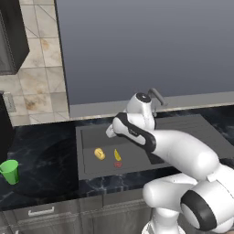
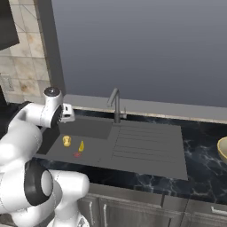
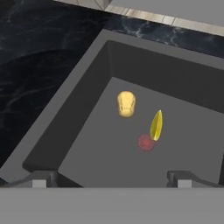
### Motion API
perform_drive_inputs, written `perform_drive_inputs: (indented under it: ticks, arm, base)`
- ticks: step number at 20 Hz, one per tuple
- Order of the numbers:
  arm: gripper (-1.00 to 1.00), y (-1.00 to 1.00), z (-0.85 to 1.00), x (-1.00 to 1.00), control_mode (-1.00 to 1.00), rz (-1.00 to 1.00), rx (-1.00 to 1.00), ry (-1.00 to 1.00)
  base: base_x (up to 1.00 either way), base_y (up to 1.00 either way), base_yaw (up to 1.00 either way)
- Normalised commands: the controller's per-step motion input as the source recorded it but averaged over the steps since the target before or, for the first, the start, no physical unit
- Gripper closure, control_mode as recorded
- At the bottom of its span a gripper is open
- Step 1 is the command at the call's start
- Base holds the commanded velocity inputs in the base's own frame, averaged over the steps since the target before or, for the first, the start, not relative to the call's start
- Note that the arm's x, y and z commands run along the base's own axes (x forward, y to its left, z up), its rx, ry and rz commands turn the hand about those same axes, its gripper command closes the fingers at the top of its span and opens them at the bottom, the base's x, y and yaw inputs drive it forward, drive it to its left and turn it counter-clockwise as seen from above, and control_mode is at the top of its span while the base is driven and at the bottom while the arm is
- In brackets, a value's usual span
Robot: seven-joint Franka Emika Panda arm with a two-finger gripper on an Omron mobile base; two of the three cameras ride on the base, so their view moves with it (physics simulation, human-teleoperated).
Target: Remove the lemon wedge and potato from the sink. Then move the bowl and cup from the counter to the sink for washing.
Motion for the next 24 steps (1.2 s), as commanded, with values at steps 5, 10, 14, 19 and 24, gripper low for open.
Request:
perform_drive_inputs:
  ticks: [5,10,14,19,24]
  arm:
    - [-1.0,0.0,-0.12,0.08,-1.0,0.0,0.0,0.0]
    - [-1.0,0.0,-0.14,0.05,-1.0,0.0,0.0,0.0]
    - [-1.0,0.0,-0.15,0.03,-1.0,0.0,0.0,0.0]
    - [-1.0,0.0,-0.16,0.04,-1.0,0.0,0.0,0.0]
    - [-1.0,0.0,-0.17,0.07,-1.0,0.0,0.0,0.0]
  base:
    - [0.0,0.0,0.0]
    - [0.0,0.0,0.0]
    - [0.0,0.0,0.0]
    - [0.0,0.0,0.0]
    - [0.0,0.0,0.0]
